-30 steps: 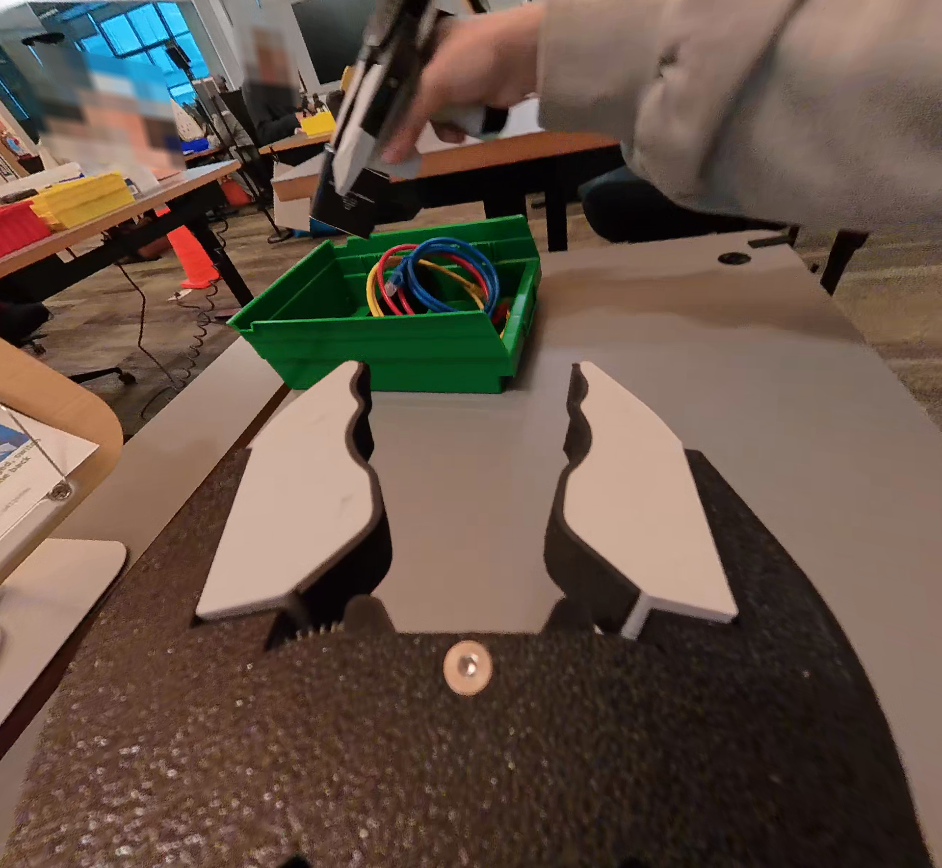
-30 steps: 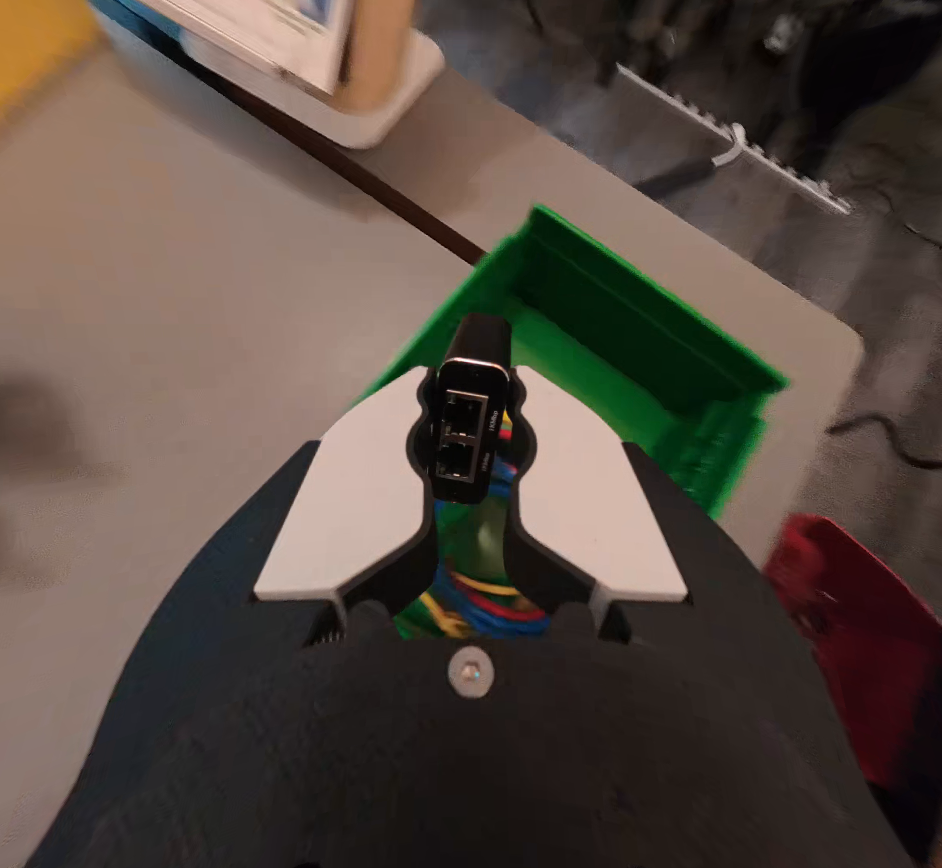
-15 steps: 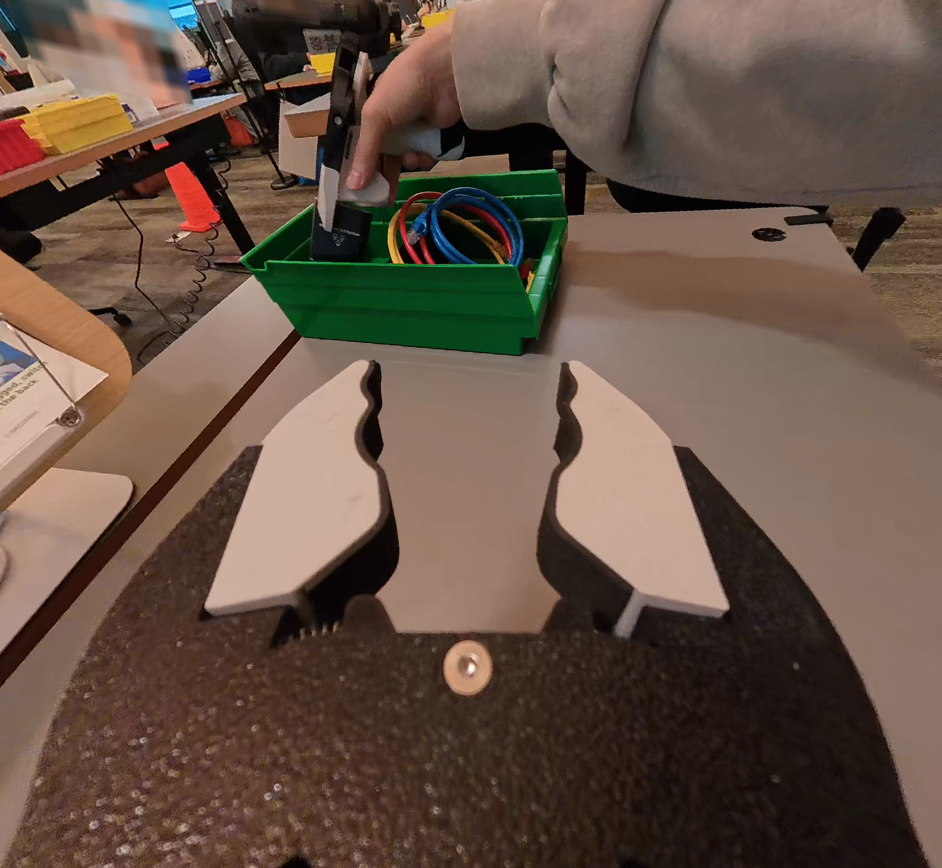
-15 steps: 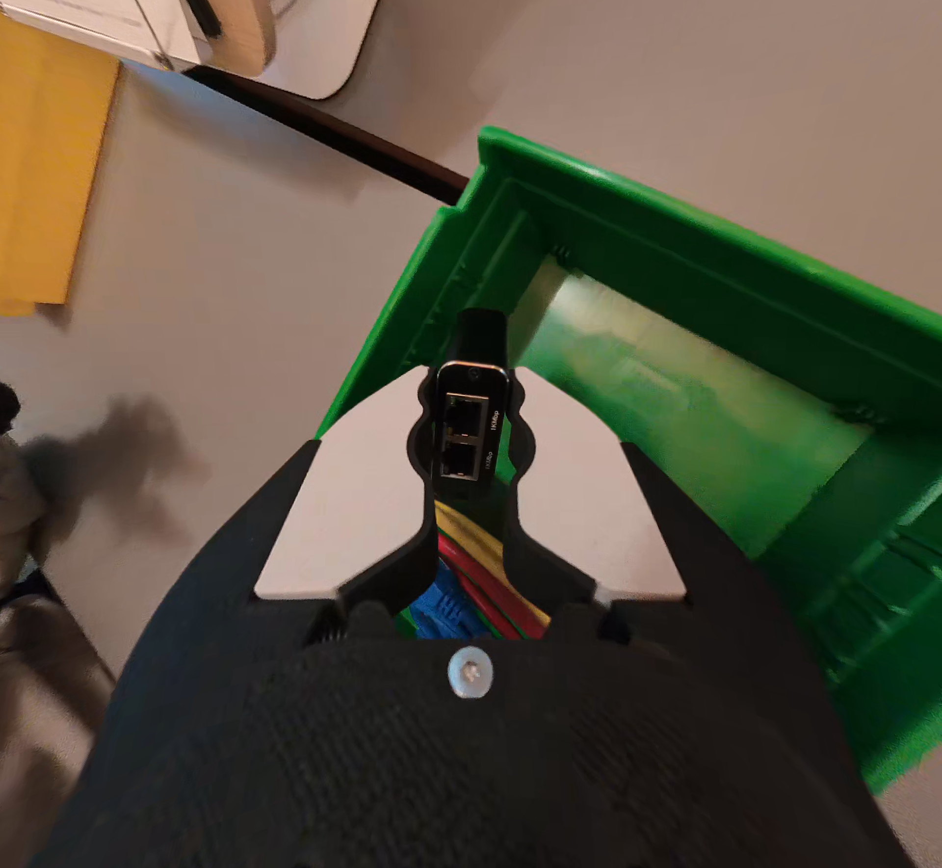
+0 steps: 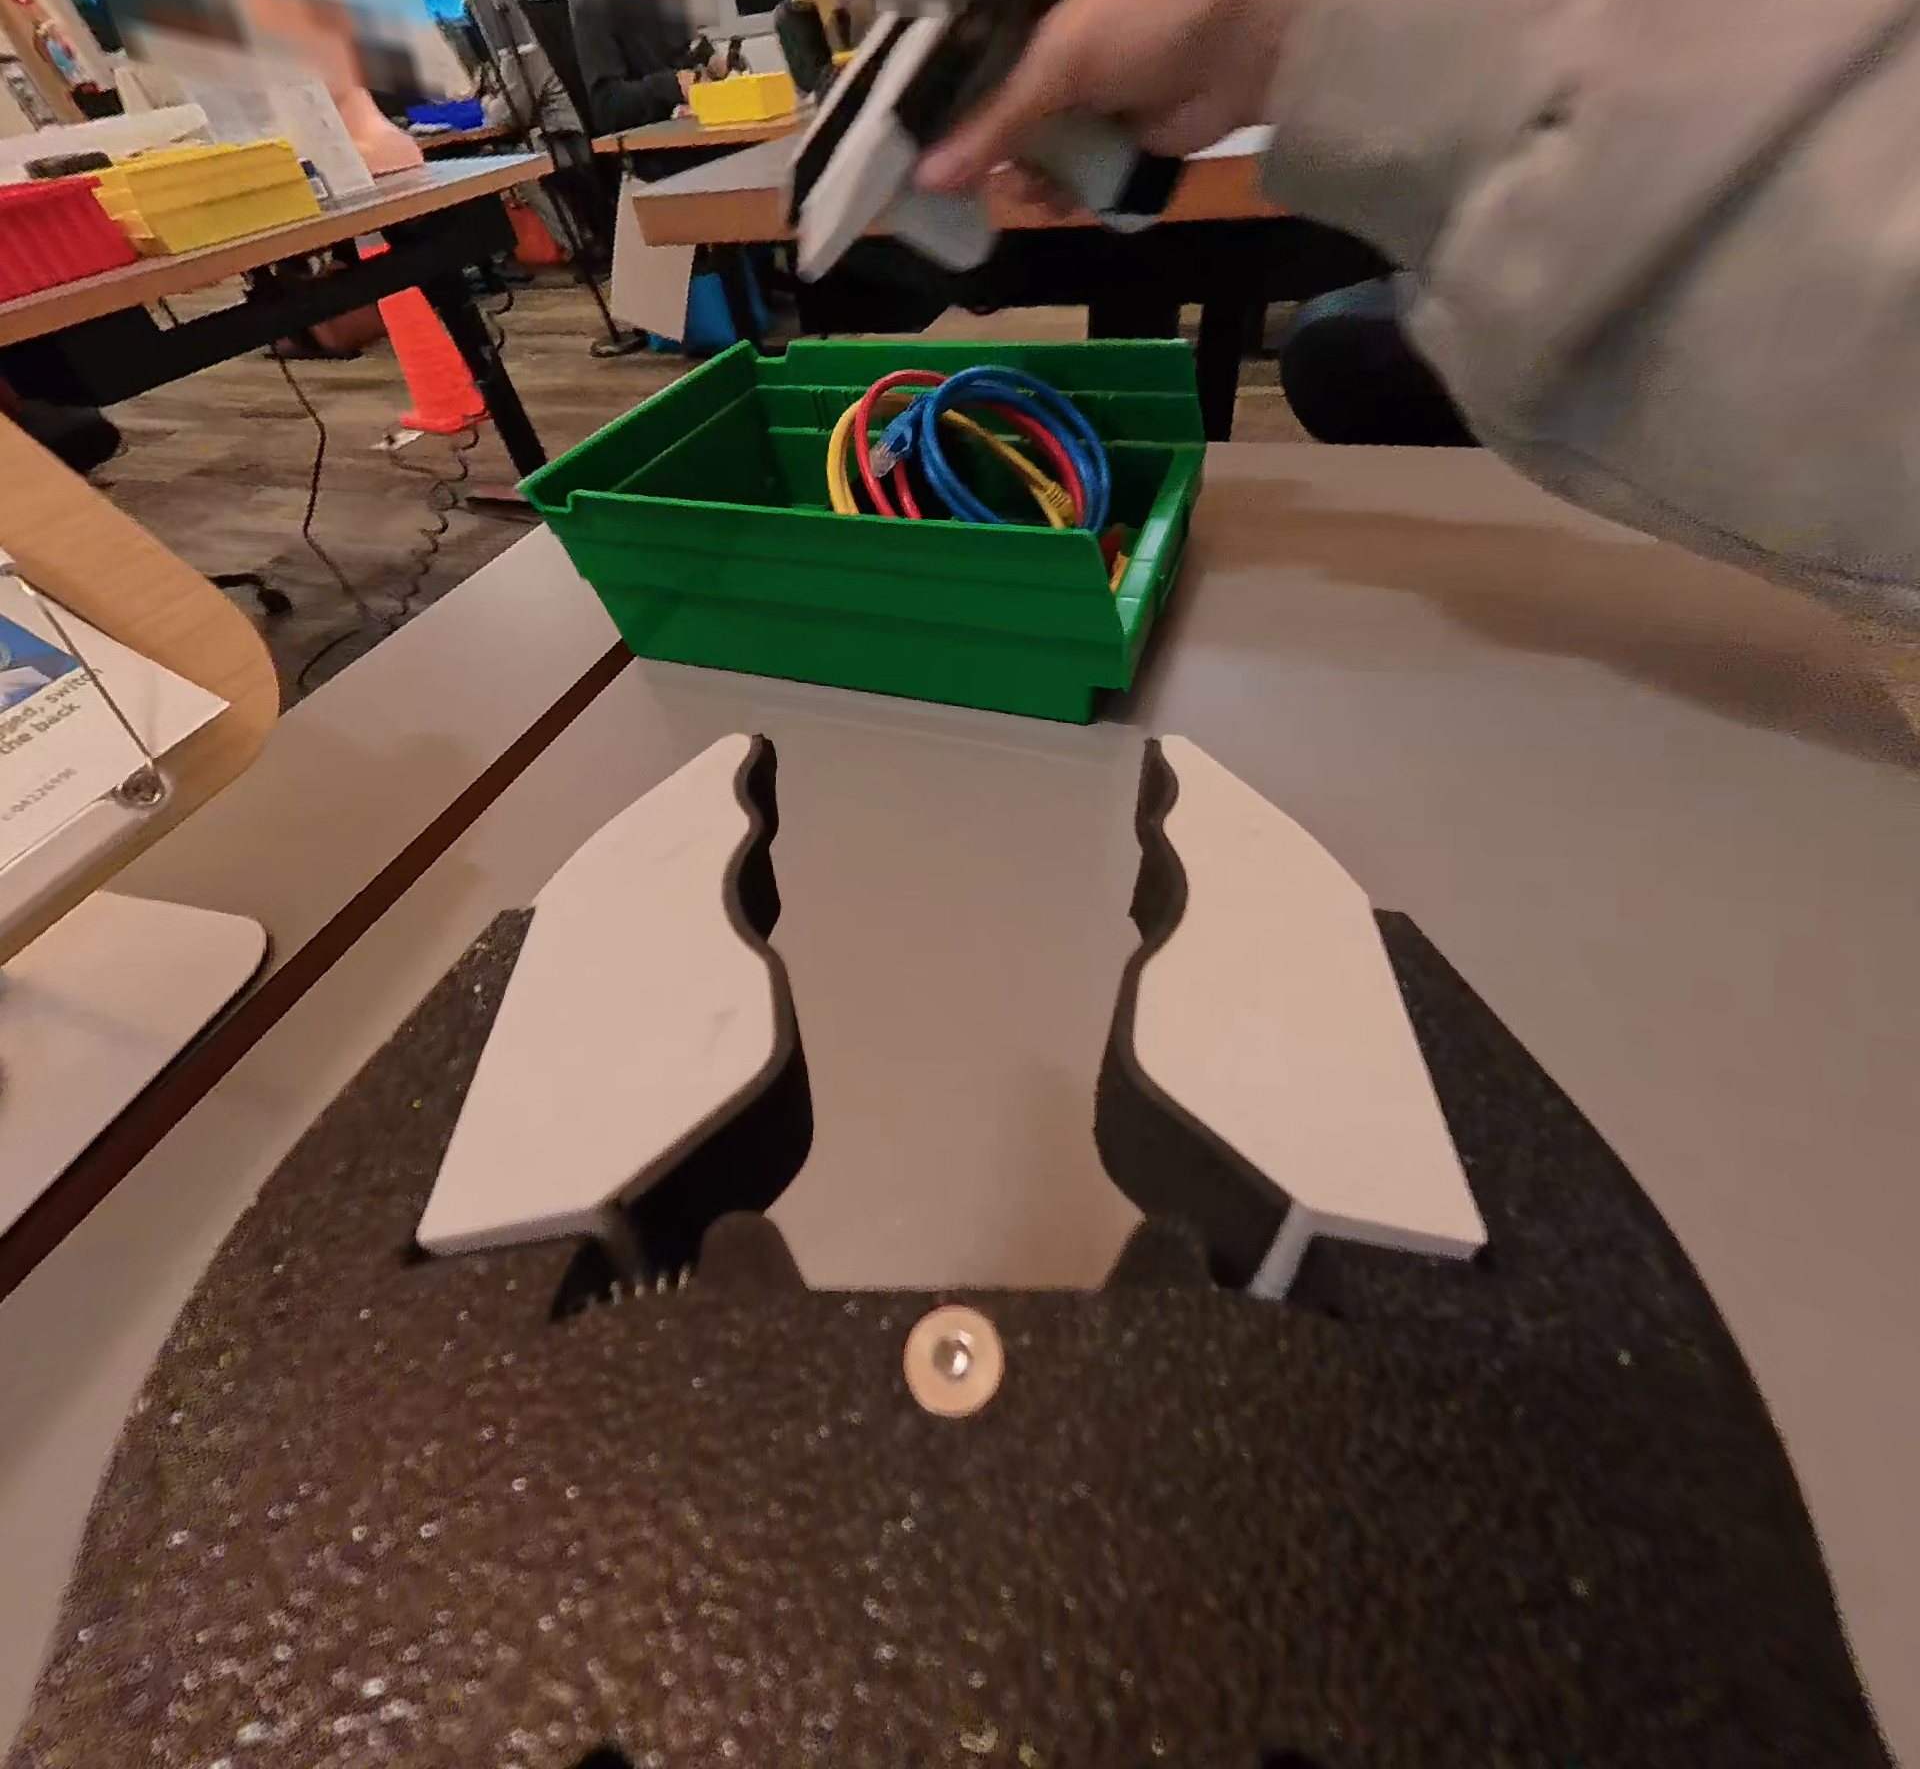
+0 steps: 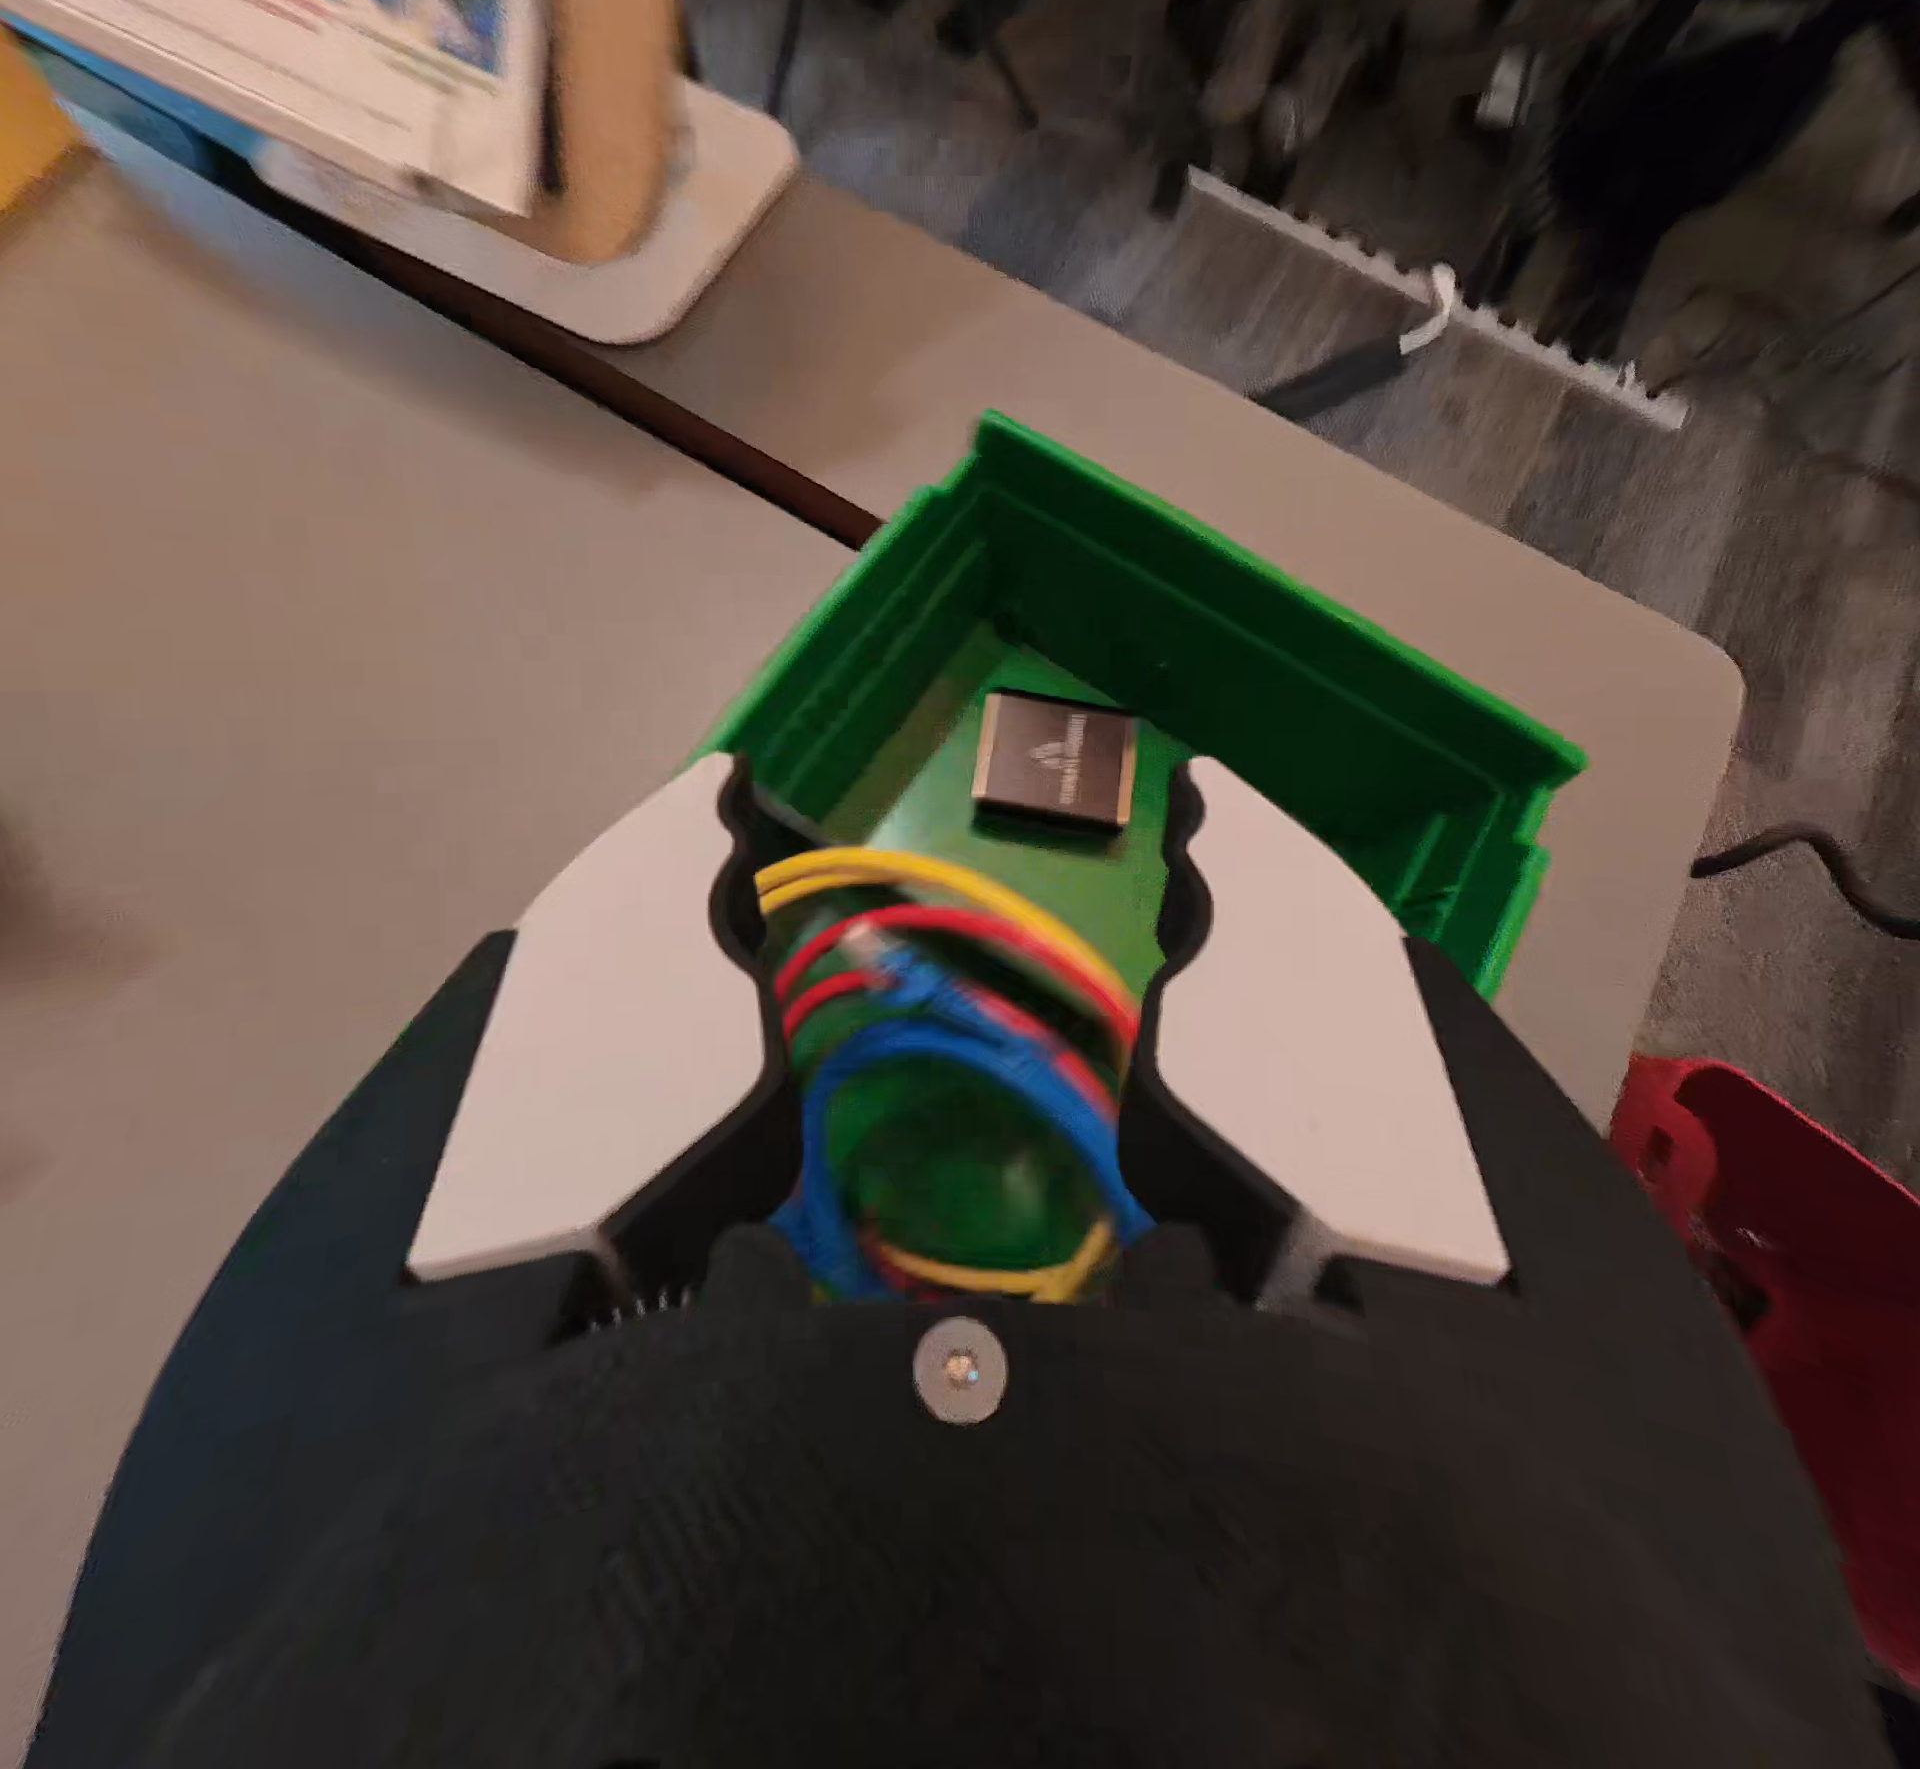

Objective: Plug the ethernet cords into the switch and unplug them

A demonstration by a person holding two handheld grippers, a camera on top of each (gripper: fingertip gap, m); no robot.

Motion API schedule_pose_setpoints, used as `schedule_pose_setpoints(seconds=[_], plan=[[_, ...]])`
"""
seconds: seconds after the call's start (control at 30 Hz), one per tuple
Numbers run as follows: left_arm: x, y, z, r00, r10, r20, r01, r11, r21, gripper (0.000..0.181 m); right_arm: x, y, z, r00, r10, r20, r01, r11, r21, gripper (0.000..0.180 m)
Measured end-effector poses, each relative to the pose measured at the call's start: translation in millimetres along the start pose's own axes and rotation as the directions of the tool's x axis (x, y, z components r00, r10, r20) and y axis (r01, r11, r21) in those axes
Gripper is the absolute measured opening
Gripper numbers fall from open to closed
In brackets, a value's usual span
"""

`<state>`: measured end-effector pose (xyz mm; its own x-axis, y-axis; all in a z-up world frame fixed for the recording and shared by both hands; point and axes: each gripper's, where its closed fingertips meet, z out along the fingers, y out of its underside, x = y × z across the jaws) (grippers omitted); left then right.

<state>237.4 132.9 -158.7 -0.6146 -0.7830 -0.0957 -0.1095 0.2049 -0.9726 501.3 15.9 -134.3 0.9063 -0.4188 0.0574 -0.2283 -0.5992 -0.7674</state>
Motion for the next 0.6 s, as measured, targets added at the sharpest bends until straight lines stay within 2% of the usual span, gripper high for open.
schedule_pose_setpoints(seconds=[0.1,0.17,0.3,0.4,0.47,0.6], plan=[[-1,4,8,0.998,-0.032,0.048,0.033,0.999,-0.039,0.066,-56,27,-47,0.998,-0.052,0.019,0.048,0.987,0.156,0.078],[1,3,16,0.995,-0.074,0.074,0.077,0.996,-0.039,0.067,-90,53,-72,0.994,-0.103,-0.027,0.106,0.968,0.229,0.078],[14,-6,45,0.978,-0.203,0.044,0.205,0.978,-0.047,0.066,-145,98,-90,0.993,-0.104,-0.057,0.117,0.933,0.341,0.077],[24,-9,74,0.972,-0.235,0.021,0.234,0.953,-0.193,0.071,-159,117,-95,0.997,-0.047,-0.058,0.066,0.924,0.377,0.077],[22,-12,92,0.976,-0.21,0.061,0.219,0.93,-0.294,0.075,-157,117,-104,0.998,-0.017,-0.059,0.039,0.919,0.393,0.077],[18,-25,130,0.968,-0.23,0.101,0.251,0.865,-0.434,0.075,-137,124,-117,0.985,0.013,-0.169,0.052,0.926,0.373,0.081]])
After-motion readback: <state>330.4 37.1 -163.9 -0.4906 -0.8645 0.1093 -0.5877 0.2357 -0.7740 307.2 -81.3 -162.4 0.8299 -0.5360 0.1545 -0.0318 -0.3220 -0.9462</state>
